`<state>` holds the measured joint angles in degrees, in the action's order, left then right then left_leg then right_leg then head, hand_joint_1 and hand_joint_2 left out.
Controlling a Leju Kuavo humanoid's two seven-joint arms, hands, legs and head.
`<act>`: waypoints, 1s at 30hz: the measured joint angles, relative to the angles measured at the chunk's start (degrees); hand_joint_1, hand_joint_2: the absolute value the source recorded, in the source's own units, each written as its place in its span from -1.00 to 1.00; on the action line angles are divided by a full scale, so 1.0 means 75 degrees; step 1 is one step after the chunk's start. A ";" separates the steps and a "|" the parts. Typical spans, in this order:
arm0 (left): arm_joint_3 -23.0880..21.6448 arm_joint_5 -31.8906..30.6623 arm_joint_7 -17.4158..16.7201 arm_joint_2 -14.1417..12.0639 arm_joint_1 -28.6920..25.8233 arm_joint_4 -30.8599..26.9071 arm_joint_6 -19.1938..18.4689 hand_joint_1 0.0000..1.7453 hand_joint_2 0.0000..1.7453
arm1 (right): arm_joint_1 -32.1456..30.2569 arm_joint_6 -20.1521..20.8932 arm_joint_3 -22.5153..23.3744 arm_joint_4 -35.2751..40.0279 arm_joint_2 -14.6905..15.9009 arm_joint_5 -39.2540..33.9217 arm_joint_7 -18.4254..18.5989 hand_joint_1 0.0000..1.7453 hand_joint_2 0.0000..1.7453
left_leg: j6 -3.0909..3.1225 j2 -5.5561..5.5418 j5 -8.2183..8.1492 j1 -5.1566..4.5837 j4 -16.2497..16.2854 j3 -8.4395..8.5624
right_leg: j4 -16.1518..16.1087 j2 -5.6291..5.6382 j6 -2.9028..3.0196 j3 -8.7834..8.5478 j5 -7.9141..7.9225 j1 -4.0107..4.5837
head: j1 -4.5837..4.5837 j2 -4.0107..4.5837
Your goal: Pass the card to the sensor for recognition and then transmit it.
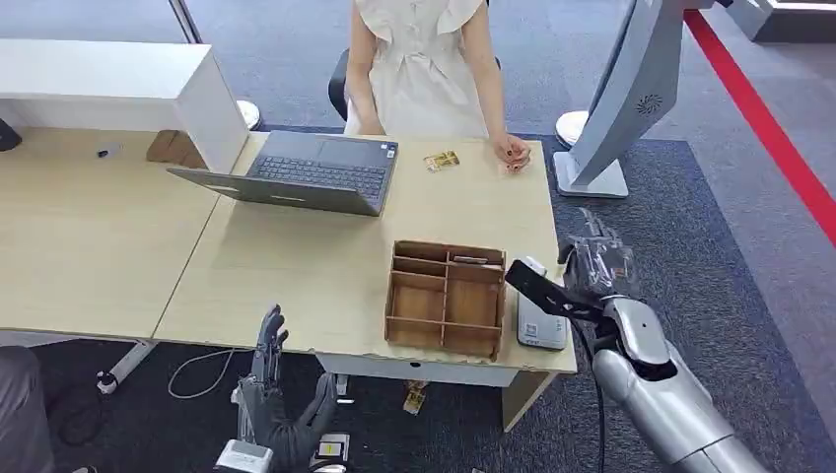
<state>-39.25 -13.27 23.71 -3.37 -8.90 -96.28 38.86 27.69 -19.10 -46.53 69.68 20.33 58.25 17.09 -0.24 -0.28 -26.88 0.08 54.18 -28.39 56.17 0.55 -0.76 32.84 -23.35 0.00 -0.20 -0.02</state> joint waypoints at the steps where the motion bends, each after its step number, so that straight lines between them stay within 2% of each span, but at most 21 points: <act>1: 0.0003 -0.0009 -0.0003 0.0000 -0.0001 -0.0003 0.0000 -1.00 1.00 | -0.0010 0.0003 -0.0015 -0.0006 -0.0009 -0.0006 -0.0021 1.00 1.00 | 0.0000 0.0000 0.0000 0.0000 0.0000 0.0001 | 0.0000 0.0000 0.0000 0.0000 0.0000 0.0000 | 0.0003 0.0003; 13: 0.0041 -0.0096 -0.0125 0.0000 -0.0060 -0.0148 0.0000 -1.00 1.00 | -0.0147 0.0402 -0.0245 -0.0280 -0.0119 -0.0370 -0.0222 1.00 1.00 | 0.0000 -0.0001 0.0000 0.0000 -0.0001 -0.0001 | 0.0000 -0.0001 0.0000 0.0000 0.0000 0.0000 | 0.0000 0.0003; 30: 0.0128 -0.0093 -0.0105 0.0006 -0.0170 -0.0236 0.0000 -1.00 1.00 | -0.0136 0.0466 -0.0475 -0.0714 -0.0207 -0.0711 -0.0361 1.00 1.00 | 0.0000 -0.0001 0.0000 0.0000 -0.0001 -0.0001 | 0.0000 -0.0001 0.0000 -0.0001 0.0000 0.0000 | 0.0000 0.0003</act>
<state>-38.29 -13.97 22.93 -3.32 -10.17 -98.05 38.86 26.68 -15.61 -50.10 64.32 18.78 52.92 14.38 -0.24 -0.28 -26.88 0.08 54.17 -28.40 56.17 0.54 -0.76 32.84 -23.35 0.00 -0.20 0.00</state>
